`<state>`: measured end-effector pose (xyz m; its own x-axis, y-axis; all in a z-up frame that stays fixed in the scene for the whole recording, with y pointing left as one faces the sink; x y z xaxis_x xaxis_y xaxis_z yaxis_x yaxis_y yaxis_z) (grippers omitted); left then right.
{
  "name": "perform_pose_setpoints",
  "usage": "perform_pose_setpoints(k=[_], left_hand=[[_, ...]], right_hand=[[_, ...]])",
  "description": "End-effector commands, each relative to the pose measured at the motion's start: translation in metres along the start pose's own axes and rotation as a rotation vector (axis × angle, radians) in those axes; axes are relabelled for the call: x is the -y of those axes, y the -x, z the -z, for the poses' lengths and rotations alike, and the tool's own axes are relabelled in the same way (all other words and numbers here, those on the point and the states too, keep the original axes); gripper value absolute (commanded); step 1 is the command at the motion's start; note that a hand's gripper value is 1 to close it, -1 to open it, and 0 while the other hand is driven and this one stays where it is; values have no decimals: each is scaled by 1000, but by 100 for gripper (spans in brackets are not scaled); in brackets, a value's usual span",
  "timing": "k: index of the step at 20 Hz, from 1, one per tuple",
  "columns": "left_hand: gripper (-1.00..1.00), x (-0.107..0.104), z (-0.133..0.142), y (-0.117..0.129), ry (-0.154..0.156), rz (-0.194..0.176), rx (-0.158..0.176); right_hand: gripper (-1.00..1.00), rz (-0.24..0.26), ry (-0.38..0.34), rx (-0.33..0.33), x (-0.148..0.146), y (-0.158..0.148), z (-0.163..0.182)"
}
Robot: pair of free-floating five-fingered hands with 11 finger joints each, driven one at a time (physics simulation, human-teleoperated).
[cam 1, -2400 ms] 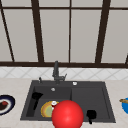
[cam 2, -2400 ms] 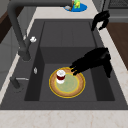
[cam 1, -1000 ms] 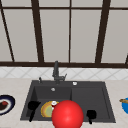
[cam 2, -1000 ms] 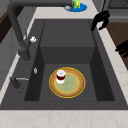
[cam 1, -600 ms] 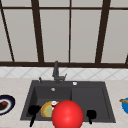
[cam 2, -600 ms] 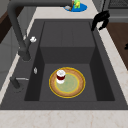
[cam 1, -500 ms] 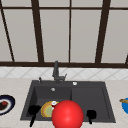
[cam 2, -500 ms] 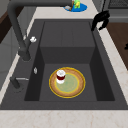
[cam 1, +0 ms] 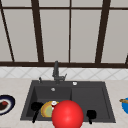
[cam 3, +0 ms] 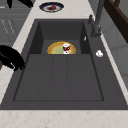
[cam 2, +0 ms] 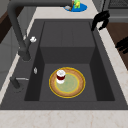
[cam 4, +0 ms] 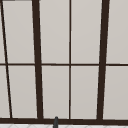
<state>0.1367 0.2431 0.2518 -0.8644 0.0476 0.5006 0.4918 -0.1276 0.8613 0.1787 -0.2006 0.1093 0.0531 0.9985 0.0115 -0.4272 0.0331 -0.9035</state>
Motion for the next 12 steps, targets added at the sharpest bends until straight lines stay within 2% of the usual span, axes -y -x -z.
perform_pose_setpoints(k=[1, 12], left_hand=[[-100, -13, 9, 20, 13, -59, -1], [-100, -46, 38, 77, 12, -98, -4]], right_hand=[[0, 0, 0, 0, 0, 0, 0], [0, 0, 0, 0, 0, 0, 0]])
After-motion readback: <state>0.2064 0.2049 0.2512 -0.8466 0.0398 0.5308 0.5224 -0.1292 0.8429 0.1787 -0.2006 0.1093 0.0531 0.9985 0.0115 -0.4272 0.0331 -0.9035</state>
